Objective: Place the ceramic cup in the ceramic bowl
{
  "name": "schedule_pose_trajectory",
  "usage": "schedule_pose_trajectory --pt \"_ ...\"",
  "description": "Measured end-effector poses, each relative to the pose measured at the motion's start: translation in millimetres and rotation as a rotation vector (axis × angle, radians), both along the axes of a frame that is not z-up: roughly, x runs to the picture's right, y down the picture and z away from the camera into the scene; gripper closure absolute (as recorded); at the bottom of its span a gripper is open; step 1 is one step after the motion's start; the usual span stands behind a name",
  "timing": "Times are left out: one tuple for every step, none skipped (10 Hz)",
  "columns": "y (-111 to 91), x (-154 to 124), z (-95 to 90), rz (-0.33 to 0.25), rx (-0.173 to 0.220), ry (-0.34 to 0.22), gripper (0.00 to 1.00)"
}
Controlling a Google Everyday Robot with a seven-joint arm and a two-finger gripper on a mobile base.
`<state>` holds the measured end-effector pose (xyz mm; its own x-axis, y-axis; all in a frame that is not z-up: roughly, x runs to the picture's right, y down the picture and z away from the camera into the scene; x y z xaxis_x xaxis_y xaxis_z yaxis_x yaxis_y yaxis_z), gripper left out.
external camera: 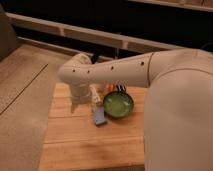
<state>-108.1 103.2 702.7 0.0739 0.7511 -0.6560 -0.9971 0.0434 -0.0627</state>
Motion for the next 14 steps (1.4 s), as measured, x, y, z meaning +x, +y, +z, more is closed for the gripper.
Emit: schedule_pose_trajectory --pt "0 0 0.0 0.000 0.000 0.000 0.35" --pt "0 0 0.0 0.000 0.000 0.000 0.35" --pt "0 0 0.0 0.000 0.000 0.000 0.35" --pt "0 0 0.0 0.000 0.000 0.000 0.35" --pt "0 0 0.0 0.000 0.000 0.000 0.35" --pt "0 0 0.0 0.000 0.000 0.000 0.35" --pt "0 0 0.0 -0.001 0.001 0.000 0.35" --pt "-1 0 -0.2 -0.005 0.005 0.000 0.35" --pt "-6 3 1.0 -0.023 0.028 0.003 0.35" --pt "-17 9 3.5 -0.054 0.067 0.005 0.35" --pt "-35 20 6.8 -0.091 0.120 0.009 0.35" --pt "-72 42 10.5 -0.156 0.222 0.014 0.35" --pt "-110 65 10.4 -0.207 0.320 0.015 0.35" --pt "-141 83 6.5 -0.249 0.397 0.004 0.35"
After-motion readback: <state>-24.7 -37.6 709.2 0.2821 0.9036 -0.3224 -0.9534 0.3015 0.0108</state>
